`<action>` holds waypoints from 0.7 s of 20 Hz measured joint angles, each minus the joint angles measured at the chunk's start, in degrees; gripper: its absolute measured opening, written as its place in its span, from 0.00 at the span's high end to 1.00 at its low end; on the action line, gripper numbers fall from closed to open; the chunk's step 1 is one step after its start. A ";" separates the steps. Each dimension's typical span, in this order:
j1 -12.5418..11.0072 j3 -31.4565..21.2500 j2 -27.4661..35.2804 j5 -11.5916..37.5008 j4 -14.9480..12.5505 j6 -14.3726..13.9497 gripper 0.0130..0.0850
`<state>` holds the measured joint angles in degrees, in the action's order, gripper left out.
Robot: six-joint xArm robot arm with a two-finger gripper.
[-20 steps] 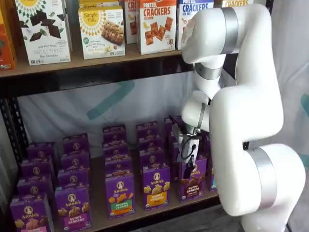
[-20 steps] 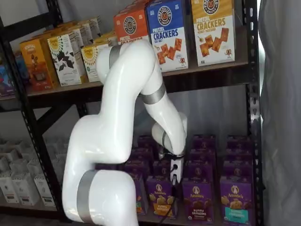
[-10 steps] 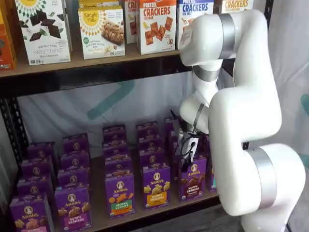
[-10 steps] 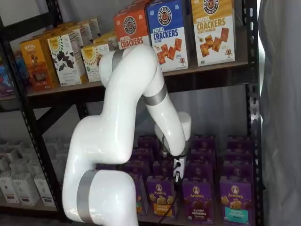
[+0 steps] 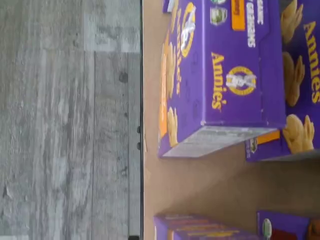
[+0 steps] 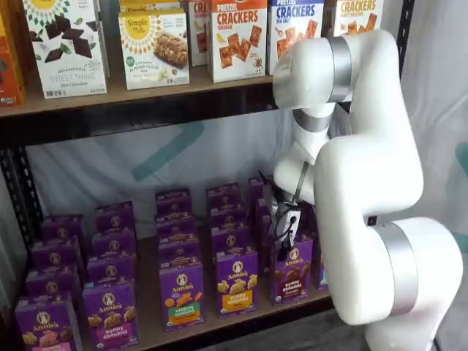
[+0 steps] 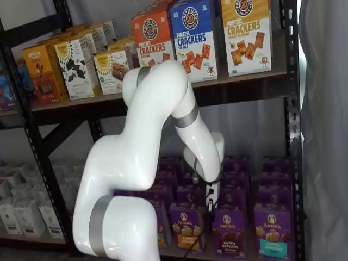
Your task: Pick up the purple box with a brown patch in the center, on the bottom shelf, the fifth box from the left
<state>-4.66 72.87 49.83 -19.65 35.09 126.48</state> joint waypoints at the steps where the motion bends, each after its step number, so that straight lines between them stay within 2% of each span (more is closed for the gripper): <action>1: -0.24 0.81 0.71 -0.20 -1.19 -0.90 0.00; 5: -1.21 3.73 2.87 -2.00 -5.70 -4.26 0.00; 6: -1.58 4.75 3.47 -3.08 -8.20 -6.27 0.00; 14: -2.39 9.66 6.88 -7.01 -21.27 -17.45 0.00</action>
<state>-7.04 82.53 56.71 -26.66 13.81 109.04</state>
